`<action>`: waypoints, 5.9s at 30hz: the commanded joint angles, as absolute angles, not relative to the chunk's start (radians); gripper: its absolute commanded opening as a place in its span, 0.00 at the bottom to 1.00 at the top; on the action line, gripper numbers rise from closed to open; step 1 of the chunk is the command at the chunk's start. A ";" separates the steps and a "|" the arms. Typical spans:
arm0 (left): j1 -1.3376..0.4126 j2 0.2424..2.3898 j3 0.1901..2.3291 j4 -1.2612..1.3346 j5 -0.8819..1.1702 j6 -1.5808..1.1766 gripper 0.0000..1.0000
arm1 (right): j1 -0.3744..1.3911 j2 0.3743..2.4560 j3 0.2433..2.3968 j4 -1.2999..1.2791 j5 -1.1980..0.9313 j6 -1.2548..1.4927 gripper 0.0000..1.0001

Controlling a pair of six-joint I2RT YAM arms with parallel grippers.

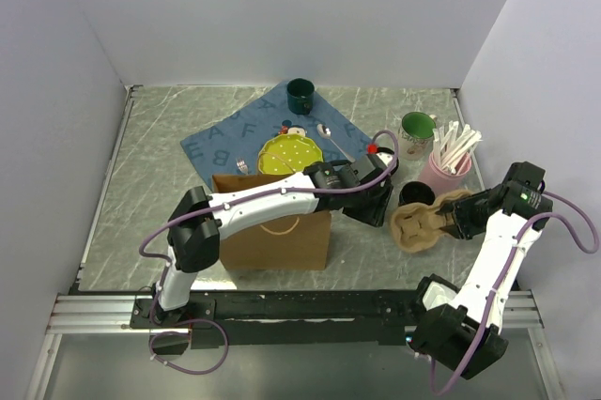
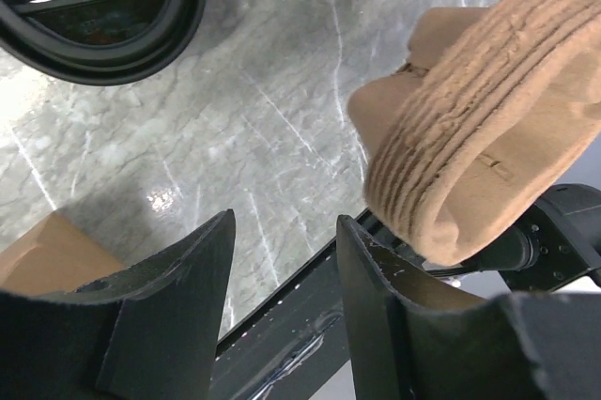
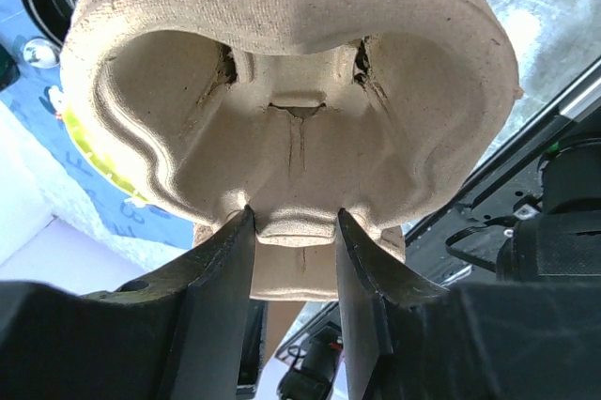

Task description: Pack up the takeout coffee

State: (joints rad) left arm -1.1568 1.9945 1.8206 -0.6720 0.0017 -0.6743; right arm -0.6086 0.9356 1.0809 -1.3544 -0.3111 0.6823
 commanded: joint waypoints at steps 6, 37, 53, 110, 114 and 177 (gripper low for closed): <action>-1.143 1.967 1.898 -0.701 -0.026 -0.640 0.58 | -0.612 0.942 1.025 -1.464 -0.304 0.683 0.47; -1.141 1.583 1.810 -0.491 -0.047 -0.583 0.63 | 0.044 0.844 0.942 -1.258 -0.109 0.538 0.49; -1.143 1.324 1.649 -0.506 -0.290 -0.566 0.67 | 0.436 0.989 0.848 -1.109 0.074 0.606 0.44; -1.143 1.284 1.589 -0.492 -0.311 -0.586 0.67 | 0.494 1.040 0.788 -1.042 0.060 0.526 0.13; -1.141 1.290 1.592 -0.489 -0.305 -0.586 0.67 | 0.494 1.025 0.804 -1.054 0.043 0.529 0.15; -1.141 1.256 1.609 -0.540 -0.422 -0.594 0.66 | 0.495 0.899 1.071 -1.361 -0.009 0.635 0.09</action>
State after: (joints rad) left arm -1.1439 1.2953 1.5753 -0.5423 -0.3649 -0.6025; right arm 0.4870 0.9245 0.9985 -1.2995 -0.0391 0.6136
